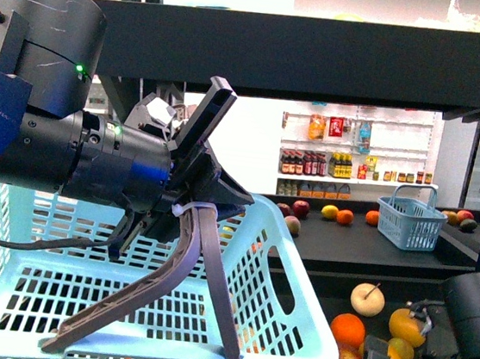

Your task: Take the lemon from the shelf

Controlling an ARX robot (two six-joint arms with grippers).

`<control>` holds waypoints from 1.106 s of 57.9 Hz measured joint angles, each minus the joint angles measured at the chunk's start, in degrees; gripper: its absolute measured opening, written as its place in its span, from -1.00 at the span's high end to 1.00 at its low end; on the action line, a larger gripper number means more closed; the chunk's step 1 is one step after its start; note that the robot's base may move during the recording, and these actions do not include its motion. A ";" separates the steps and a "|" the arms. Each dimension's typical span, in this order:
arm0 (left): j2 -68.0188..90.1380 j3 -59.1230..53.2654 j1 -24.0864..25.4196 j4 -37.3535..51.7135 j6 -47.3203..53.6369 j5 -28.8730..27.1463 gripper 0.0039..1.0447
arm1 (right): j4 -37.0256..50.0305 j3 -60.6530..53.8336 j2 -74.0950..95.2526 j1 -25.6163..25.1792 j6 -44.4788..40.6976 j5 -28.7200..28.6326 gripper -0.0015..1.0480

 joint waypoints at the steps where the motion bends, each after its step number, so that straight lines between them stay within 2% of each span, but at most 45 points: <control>1: 0.00 0.00 0.00 0.00 0.00 -0.04 0.80 | -0.24 0.57 0.96 0.24 0.17 0.02 -0.95; 15: 0.00 0.00 0.00 0.00 -0.02 0.02 0.80 | -4.70 9.70 10.75 1.70 7.02 3.04 -0.95; 32: 0.00 0.00 0.00 0.00 -0.02 0.00 0.80 | -9.99 20.44 18.36 4.20 12.79 2.93 -0.95; 64: 0.00 0.00 0.00 0.00 -0.02 0.00 0.80 | -17.94 36.41 29.18 7.13 16.83 3.78 -0.95</control>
